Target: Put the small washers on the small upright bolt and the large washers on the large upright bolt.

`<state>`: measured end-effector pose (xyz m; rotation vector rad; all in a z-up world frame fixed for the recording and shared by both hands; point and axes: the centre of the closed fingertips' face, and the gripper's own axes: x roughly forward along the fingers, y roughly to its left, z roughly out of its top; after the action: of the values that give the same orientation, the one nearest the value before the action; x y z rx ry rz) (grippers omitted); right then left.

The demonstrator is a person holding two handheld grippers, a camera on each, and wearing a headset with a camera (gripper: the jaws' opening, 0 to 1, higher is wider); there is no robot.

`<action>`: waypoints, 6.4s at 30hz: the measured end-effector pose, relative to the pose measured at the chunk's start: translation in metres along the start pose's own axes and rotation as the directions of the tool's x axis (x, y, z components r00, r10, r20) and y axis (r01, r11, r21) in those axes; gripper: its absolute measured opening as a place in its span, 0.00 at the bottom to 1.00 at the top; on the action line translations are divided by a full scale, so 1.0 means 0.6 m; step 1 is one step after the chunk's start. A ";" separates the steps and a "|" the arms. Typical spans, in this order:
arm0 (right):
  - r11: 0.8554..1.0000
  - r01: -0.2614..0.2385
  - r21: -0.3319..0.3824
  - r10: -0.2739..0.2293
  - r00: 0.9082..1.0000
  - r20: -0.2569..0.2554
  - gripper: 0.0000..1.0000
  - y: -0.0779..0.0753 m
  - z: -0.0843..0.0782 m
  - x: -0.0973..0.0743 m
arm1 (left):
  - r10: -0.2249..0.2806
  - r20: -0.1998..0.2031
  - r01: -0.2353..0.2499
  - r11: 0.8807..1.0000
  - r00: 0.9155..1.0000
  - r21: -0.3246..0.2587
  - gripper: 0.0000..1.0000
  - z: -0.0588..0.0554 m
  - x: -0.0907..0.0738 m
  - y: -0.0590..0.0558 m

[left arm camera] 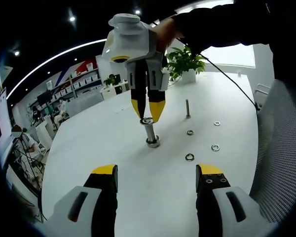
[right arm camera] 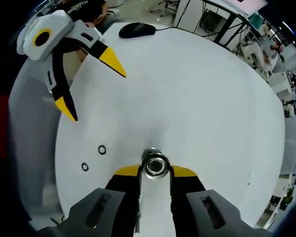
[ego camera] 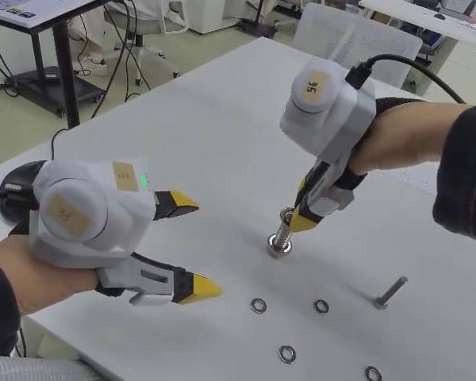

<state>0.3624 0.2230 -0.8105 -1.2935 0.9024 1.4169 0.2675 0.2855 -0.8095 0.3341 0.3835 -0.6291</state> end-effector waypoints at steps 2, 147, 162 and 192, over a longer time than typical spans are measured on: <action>1.000 -0.002 -0.001 0.002 1.000 0.000 0.23 0.001 0.001 0.002 | -0.002 0.000 0.002 1.000 1.000 -0.001 0.63 0.000 0.000 -0.001; 0.976 -0.048 0.211 0.035 0.997 0.064 0.28 0.135 -0.130 0.031 | -0.269 0.013 0.269 0.963 0.963 -0.008 0.61 0.071 0.006 -0.094; 0.976 -0.043 0.212 0.031 0.998 0.060 0.27 0.124 -0.124 0.046 | -0.310 0.040 0.312 0.949 0.950 -0.042 0.62 0.068 0.013 -0.103; 0.982 -0.049 0.184 0.040 0.998 0.054 0.21 0.119 -0.118 0.076 | -0.343 0.040 0.345 0.937 0.939 -0.052 0.64 0.062 0.029 -0.108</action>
<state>0.3135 0.1461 -0.8726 -1.0997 1.0097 1.3596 0.2492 0.2121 -0.7966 0.2012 0.4347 -0.9632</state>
